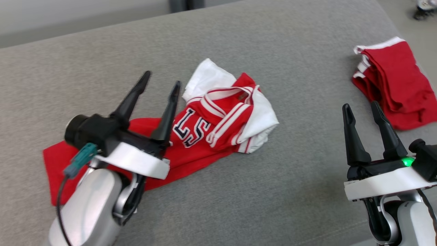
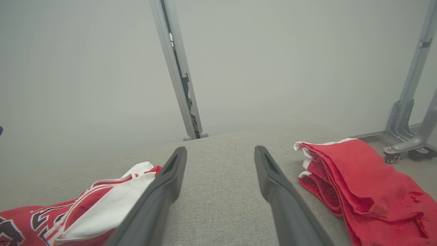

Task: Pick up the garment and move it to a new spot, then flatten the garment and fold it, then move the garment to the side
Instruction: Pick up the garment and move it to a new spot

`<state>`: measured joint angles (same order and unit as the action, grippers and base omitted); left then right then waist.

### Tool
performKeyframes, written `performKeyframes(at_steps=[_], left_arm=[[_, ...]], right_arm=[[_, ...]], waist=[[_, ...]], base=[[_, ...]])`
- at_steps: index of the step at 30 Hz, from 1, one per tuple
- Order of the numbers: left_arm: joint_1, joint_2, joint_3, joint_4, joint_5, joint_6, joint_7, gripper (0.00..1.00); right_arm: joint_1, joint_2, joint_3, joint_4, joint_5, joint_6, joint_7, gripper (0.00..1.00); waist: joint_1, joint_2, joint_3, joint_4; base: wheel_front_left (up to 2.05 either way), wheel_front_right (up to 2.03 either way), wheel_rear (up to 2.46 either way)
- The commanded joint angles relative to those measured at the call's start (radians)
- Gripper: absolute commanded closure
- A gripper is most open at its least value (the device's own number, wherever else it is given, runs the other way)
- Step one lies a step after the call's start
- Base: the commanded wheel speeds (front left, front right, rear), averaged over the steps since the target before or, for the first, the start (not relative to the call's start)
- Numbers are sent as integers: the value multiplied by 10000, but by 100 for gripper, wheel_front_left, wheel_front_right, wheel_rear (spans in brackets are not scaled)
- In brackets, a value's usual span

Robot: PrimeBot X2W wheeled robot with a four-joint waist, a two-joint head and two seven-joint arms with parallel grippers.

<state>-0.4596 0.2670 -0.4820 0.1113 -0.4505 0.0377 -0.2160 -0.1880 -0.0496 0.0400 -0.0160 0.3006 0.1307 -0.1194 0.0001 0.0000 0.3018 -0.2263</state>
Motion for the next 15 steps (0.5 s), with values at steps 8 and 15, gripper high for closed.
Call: performKeyframes(at_steps=[8,15], left_arm=[[1000,724,1517,2,-370,364,-409,0],[2164,1154,2609,-319,-447,348,-467,0]], right_arm=[[297,-114,-262,-269,-322,1,464,0],[585,-302,-256,-274,-432,1,712,0]], waist=[[-1,0,-757,1402],[-1,0,-1183,1996]], base=[[0,0,0],[0,0,0]])
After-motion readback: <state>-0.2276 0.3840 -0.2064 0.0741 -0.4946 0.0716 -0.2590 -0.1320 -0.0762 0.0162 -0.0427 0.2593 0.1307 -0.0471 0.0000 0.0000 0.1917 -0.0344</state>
